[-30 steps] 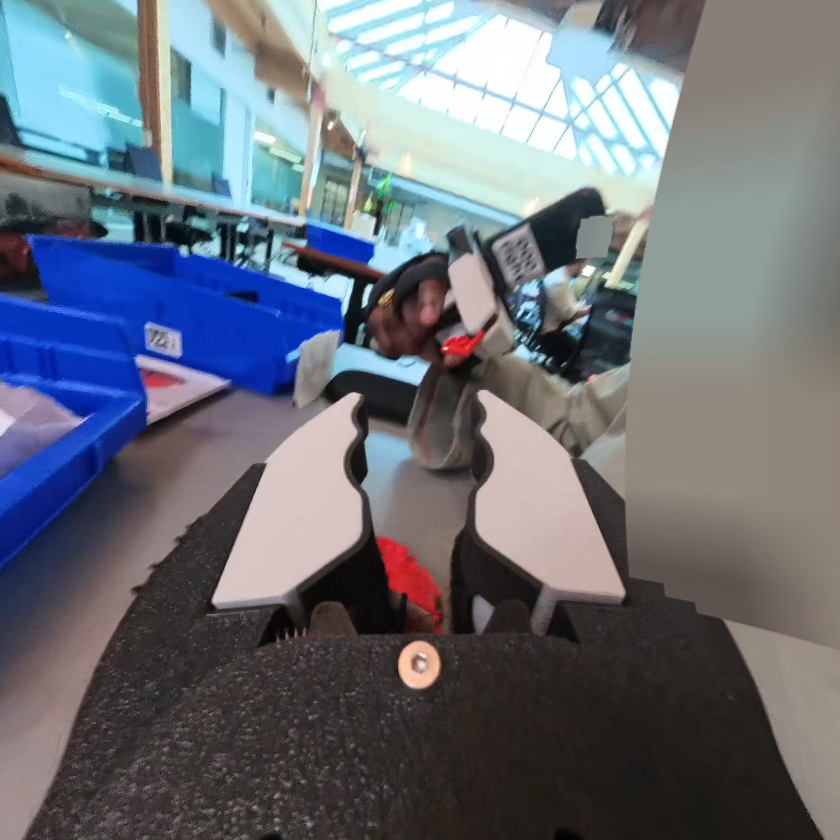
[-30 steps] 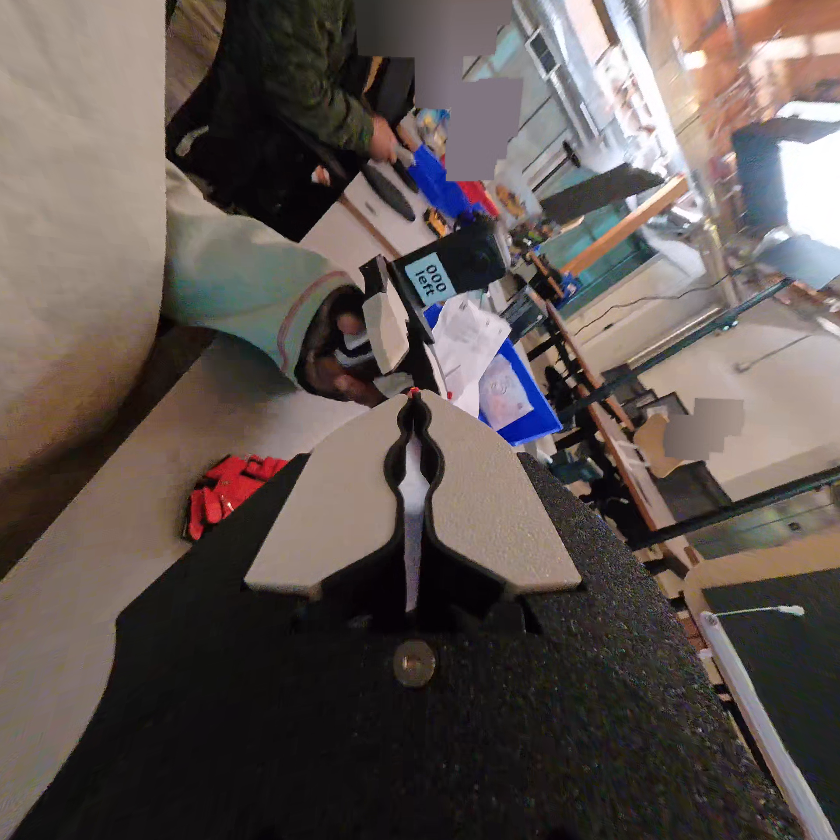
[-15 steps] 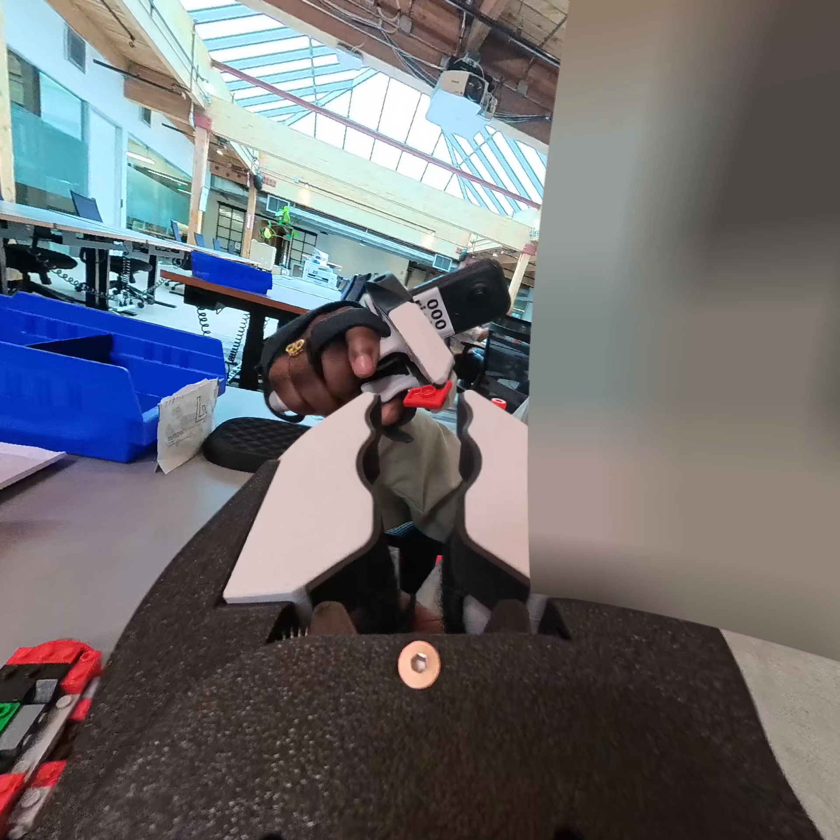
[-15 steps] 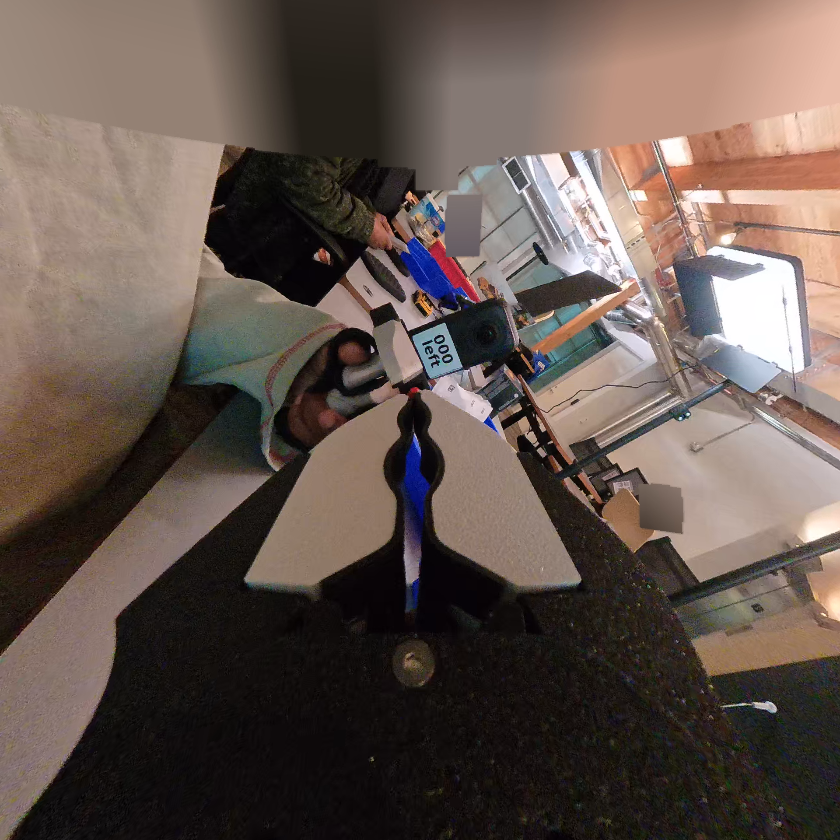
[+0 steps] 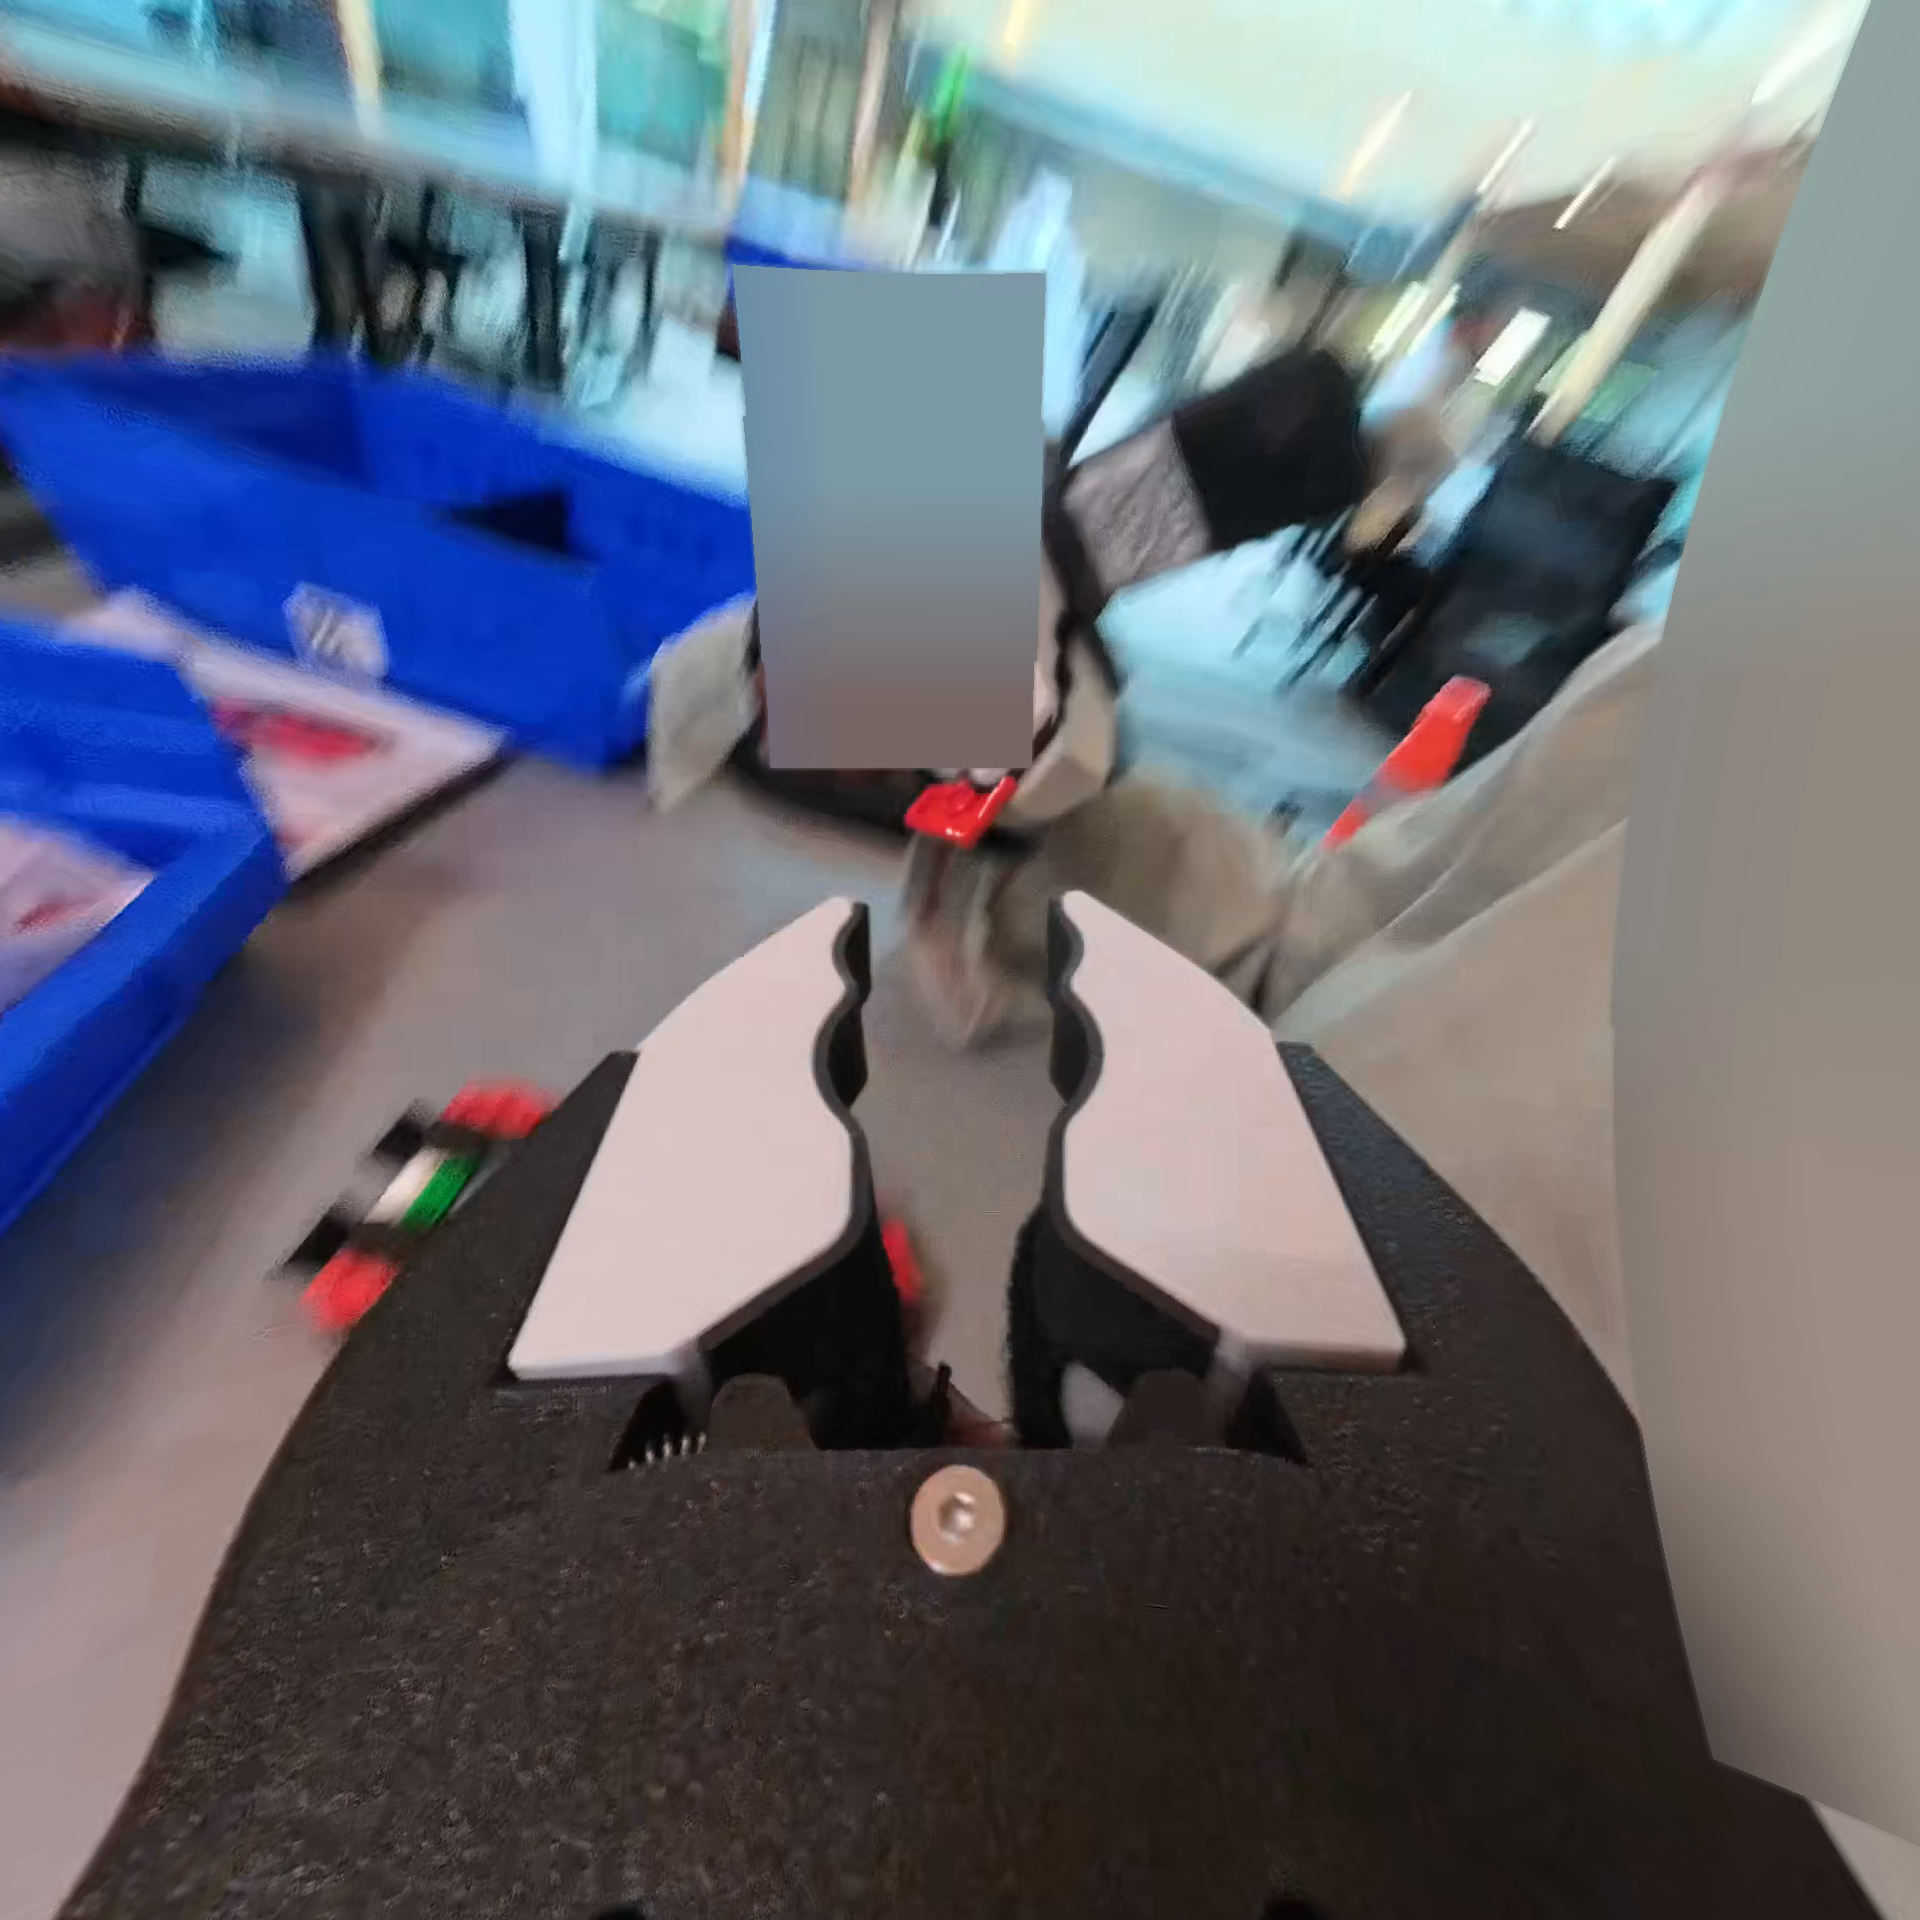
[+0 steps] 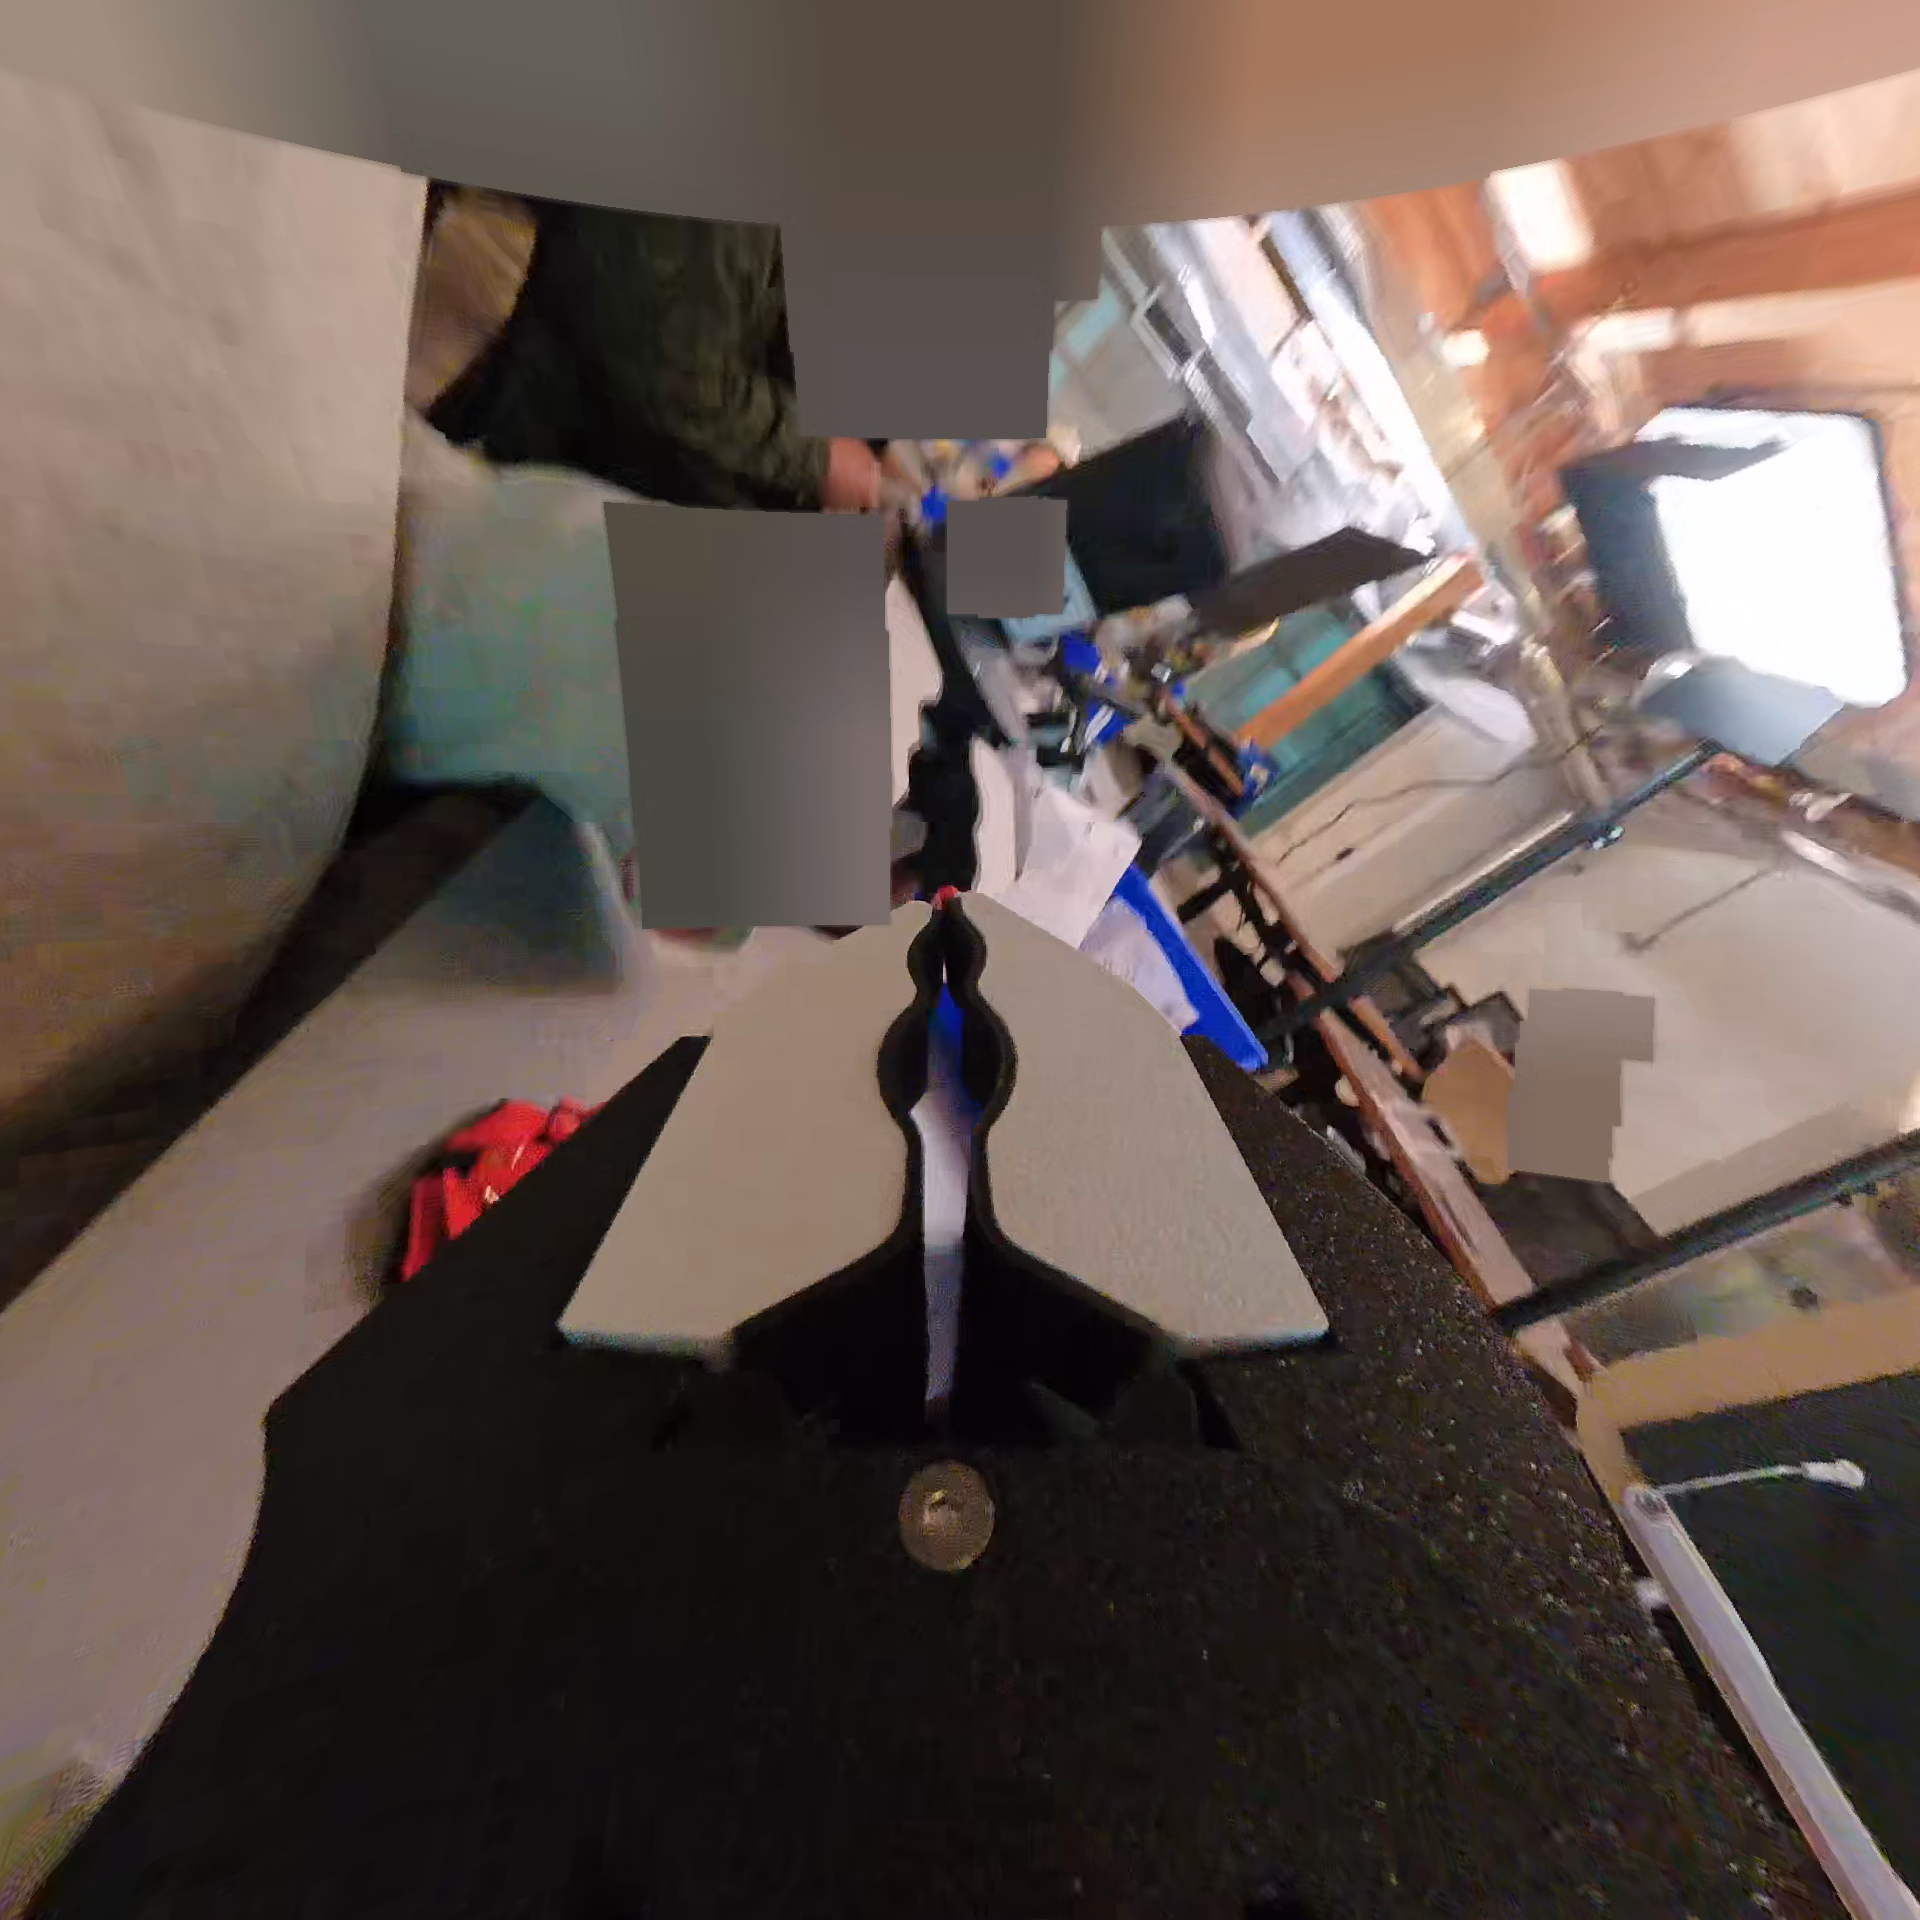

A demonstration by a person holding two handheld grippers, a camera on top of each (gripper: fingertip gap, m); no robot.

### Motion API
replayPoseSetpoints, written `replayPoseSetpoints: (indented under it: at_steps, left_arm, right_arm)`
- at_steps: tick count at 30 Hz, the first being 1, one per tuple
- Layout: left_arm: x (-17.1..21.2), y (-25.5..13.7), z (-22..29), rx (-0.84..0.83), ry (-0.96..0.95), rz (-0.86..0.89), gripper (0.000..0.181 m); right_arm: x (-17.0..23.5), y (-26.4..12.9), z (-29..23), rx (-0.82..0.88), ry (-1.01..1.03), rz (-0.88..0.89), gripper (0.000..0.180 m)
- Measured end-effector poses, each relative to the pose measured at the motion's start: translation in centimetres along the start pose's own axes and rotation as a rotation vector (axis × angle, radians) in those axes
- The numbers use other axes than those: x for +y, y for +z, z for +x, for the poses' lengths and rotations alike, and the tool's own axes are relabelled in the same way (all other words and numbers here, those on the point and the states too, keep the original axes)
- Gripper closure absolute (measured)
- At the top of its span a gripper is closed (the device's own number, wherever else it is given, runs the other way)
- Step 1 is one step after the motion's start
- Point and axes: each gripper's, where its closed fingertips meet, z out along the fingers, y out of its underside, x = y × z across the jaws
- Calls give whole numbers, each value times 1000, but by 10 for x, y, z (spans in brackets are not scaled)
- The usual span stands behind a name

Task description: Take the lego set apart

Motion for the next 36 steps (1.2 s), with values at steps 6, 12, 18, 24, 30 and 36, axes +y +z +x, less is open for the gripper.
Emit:
replayPoseSetpoints:
  at_steps: [6, 12, 18, 24, 30, 36]
  left_arm:
    - [76, -31, -25, -68, 102, -737, 172]
    - [91, -12, -19, 16, 129, -792, 176]
    - [100, -9, -24, -66, 216, -877, 177]
    - [95, -6, -19, -63, 260, -855, 177]
    - [98, -3, -14, -40, 277, -867, 177]
    - [98, -1, -14, -38, 285, -854, 177]
  right_arm:
    - [-4, 1, -8, -33, -51, -39, 180]
    - [-24, 1, -2, 18, -117, -31, 180]
    - [-23, 1, -3, 21, -115, -33, 180]
    - [-23, 3, -2, 25, -112, -29, 176]
    - [-23, 4, -3, 21, -99, -14, 179]
    - [-25, 4, -2, 26, -104, -14, 179]
